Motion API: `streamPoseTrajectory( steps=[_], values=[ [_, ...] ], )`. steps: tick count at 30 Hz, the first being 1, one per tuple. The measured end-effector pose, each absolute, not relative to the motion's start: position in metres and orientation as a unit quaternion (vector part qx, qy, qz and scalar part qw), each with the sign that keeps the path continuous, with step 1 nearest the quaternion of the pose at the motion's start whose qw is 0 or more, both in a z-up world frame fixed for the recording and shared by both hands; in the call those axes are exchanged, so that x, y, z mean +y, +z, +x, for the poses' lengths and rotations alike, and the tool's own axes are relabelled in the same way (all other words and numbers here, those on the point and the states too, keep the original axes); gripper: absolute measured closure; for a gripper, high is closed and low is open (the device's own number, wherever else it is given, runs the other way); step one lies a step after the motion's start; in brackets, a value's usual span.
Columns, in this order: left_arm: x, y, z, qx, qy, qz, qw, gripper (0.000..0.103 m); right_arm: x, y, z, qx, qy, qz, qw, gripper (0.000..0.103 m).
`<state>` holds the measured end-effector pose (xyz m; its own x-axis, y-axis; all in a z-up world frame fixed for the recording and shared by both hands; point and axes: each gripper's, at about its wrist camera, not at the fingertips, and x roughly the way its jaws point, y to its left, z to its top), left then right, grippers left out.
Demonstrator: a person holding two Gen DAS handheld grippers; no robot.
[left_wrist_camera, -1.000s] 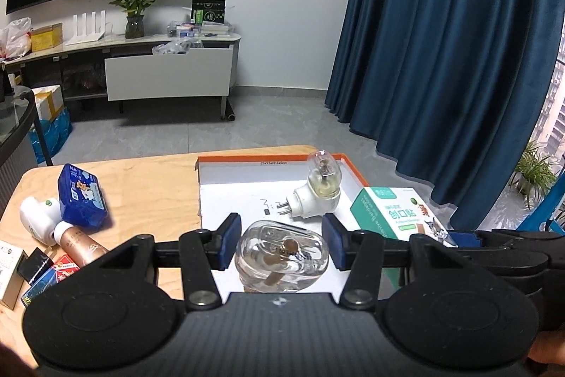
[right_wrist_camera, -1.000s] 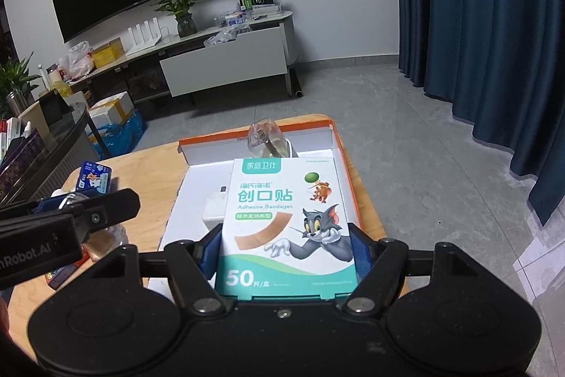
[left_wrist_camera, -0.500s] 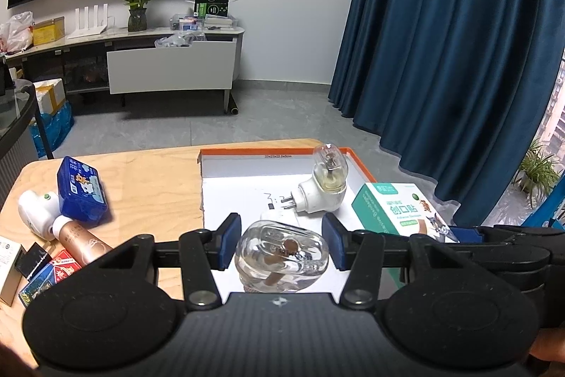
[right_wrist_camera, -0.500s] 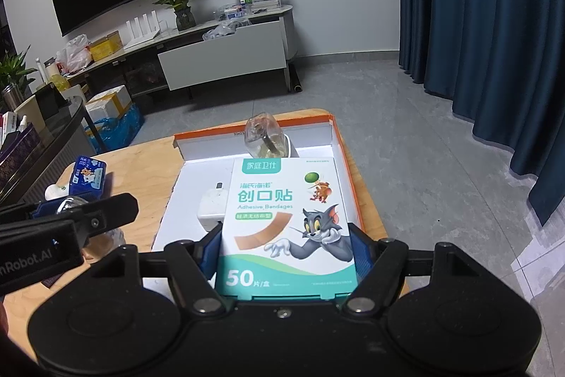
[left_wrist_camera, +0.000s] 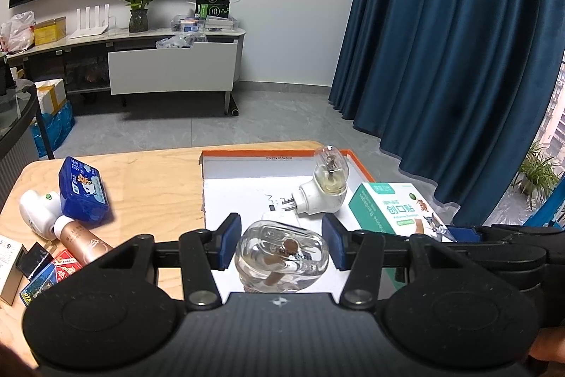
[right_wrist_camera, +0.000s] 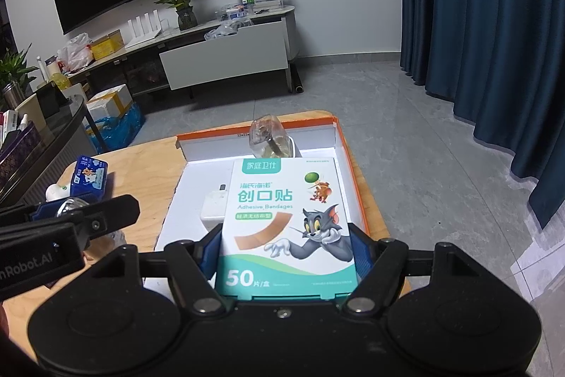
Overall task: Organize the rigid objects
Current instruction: 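Hold the glass bottle with left tool while right tool holds the bandage box above the box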
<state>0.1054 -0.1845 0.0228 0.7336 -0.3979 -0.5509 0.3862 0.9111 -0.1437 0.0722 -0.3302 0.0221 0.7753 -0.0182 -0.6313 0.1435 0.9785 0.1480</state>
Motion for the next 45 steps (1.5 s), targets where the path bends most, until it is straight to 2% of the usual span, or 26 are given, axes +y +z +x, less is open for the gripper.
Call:
streamPoseTrajectory(
  steps=[45],
  values=[
    [-0.1852, 0.0182, 0.1064, 0.296, -0.211, -0.008, 0.932, 0.051, -0.3295, 0.0217, 0.0766, 0.339, -0.045, 0.090, 0.935, 0.019]
  ],
)
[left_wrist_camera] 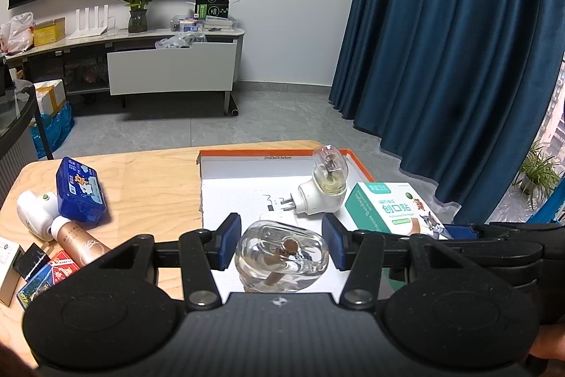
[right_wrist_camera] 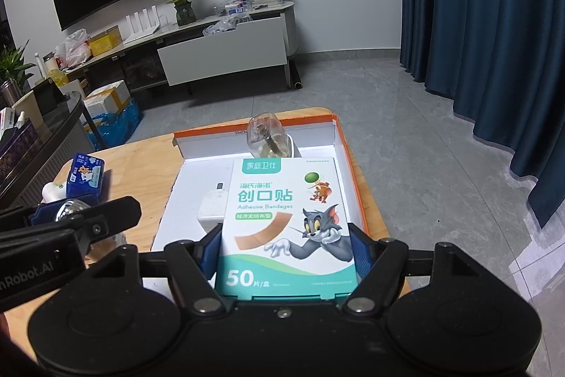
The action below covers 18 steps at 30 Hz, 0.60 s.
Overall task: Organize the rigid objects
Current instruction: 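Hold the glass bottle with left tool while right tool holds the bandage box above the box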
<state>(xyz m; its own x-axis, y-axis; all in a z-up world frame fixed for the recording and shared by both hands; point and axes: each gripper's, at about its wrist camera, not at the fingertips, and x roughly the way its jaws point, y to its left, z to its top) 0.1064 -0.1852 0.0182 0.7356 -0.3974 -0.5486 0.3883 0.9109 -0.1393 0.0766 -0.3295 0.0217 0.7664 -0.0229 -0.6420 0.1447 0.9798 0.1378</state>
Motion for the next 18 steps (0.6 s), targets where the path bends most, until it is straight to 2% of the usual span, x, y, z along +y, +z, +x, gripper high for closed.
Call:
streamPoseTrajectory(
  steps=[18],
  values=[
    [-0.1864, 0.0171, 0.1064, 0.296, -0.214, -0.006, 0.931, 0.051, -0.3299, 0.0207, 0.0802, 0.341, -0.046, 0.089, 0.935, 0.019]
  ],
)
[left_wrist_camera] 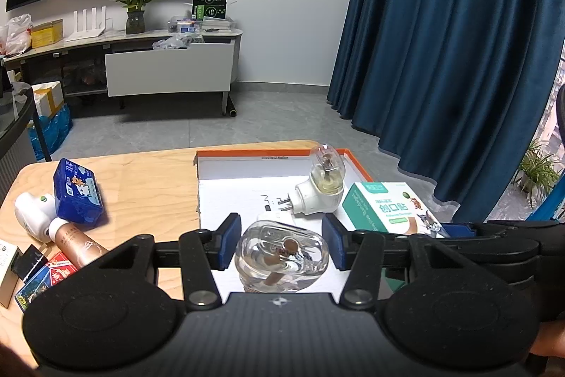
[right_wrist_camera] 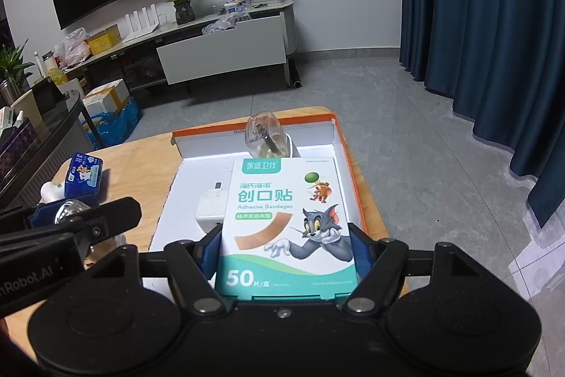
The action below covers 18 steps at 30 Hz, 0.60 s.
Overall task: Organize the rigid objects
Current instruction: 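Hold the glass bottle with left tool while right tool holds the bandage box above the box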
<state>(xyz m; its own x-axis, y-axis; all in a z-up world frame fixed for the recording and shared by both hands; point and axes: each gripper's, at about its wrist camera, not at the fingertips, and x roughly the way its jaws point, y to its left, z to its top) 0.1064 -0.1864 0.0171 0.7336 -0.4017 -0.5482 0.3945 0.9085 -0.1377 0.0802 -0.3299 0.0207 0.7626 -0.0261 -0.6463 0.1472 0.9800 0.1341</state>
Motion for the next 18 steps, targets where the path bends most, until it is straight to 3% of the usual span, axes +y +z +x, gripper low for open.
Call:
streamPoseTrajectory(
  steps=[18],
  values=[
    [-0.1858, 0.0150, 0.1055, 0.295, -0.218, -0.003, 0.930, 0.051, -0.3306, 0.0197, 0.0825, 0.343, -0.046, 0.087, 0.934, 0.019]
  ],
)
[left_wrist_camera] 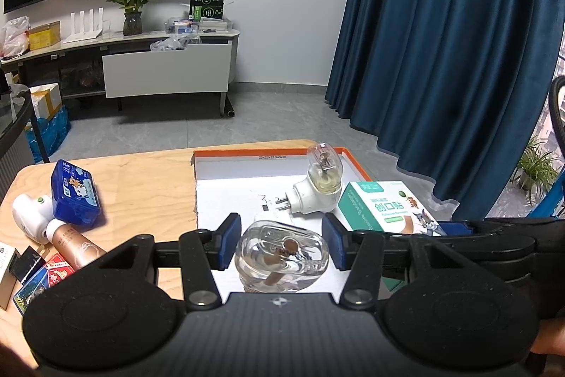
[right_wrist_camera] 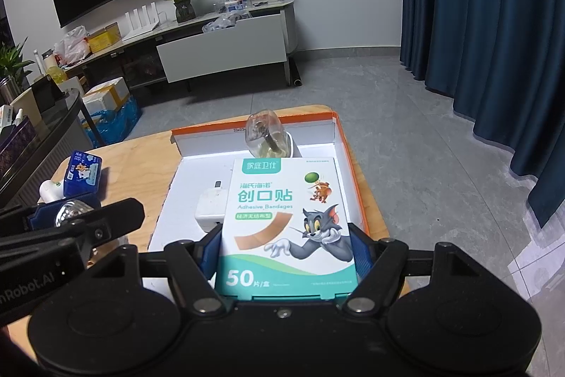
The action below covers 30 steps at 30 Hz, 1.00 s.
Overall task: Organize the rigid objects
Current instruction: 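Hold the glass bottle with left tool while right tool holds the bandage box above the box, then lower and release the glass bottle with left tool while right tool releases the bandage box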
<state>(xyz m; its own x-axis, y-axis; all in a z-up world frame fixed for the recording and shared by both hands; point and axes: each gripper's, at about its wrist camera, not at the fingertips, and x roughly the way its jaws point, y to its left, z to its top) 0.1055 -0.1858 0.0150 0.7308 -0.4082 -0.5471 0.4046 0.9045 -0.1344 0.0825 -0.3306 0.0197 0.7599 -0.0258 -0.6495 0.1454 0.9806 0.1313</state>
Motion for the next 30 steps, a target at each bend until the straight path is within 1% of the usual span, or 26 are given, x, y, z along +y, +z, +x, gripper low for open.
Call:
streamPoseTrajectory(
  steps=[17, 19, 30],
  values=[
    [-0.188, 0.010, 0.110, 0.301, -0.221, -0.006, 0.928, 0.051, -0.331, 0.009, 0.096, 0.353, -0.055, 0.083, 0.930, 0.019],
    [-0.189, 0.009, 0.111, 0.303, -0.221, -0.006, 0.927, 0.051, -0.333, 0.010, 0.097, 0.349, -0.069, 0.084, 0.931, 0.016],
    [-0.204, 0.000, 0.116, 0.329, -0.244, -0.005, 0.912, 0.051, -0.358, 0.025, 0.081, 0.319, -0.104, 0.105, 0.936, 0.015]
  ],
)
